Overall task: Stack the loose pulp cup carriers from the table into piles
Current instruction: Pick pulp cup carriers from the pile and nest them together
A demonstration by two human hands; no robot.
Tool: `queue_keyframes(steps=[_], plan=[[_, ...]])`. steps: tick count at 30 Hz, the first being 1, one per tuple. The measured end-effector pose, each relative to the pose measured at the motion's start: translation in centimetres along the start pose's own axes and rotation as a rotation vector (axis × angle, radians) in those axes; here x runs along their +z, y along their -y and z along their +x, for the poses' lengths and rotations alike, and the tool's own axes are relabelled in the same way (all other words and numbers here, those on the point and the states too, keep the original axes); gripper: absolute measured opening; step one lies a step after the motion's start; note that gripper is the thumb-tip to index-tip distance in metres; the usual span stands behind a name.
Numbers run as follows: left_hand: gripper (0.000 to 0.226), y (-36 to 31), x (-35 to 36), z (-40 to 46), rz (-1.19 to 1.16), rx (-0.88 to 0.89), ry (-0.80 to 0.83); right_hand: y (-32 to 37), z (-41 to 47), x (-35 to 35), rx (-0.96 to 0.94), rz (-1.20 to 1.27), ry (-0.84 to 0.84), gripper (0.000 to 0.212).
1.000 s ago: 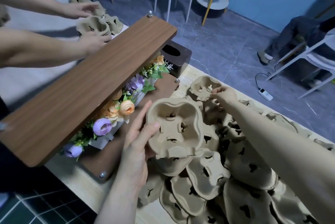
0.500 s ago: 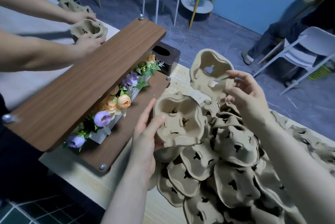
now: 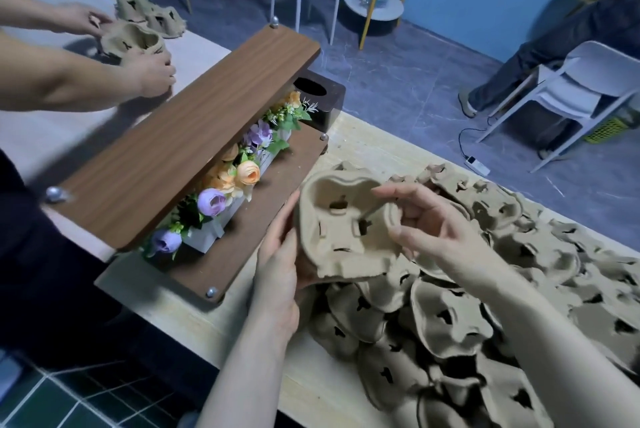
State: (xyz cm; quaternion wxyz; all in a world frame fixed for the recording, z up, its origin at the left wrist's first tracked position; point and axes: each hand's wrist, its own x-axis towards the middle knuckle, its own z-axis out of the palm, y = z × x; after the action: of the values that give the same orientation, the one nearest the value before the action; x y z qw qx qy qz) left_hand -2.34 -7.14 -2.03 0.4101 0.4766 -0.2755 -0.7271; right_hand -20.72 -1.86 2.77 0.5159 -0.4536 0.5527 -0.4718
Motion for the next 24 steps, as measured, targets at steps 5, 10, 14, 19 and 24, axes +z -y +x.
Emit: queue_keyframes(steps=[5,10,14,19,24], plan=[[0.034,0.0,-2.3,-1.2,-0.024,0.043,0.014,-1.4,-1.1,1.9,-0.004,-0.057,-0.149,0.048],[0.037,1.1,-5.1,-2.6,-0.047,0.048,0.037,-3.6,-2.6,4.1,0.127,-0.165,-0.128,0.051],[0.039,2.0,-7.2,-4.1,-0.039,0.029,0.037,-5.3,-3.7,6.7,0.226,-0.114,-0.061,0.064],[0.058,2.6,-9.7,-5.6,-0.038,0.022,0.083,-6.2,-4.6,9.1,0.287,0.082,-0.086,0.056],[0.056,3.4,-11.8,-6.1,0.004,0.012,0.052,-6.7,-4.8,10.1,0.314,0.027,-0.005,0.049]])
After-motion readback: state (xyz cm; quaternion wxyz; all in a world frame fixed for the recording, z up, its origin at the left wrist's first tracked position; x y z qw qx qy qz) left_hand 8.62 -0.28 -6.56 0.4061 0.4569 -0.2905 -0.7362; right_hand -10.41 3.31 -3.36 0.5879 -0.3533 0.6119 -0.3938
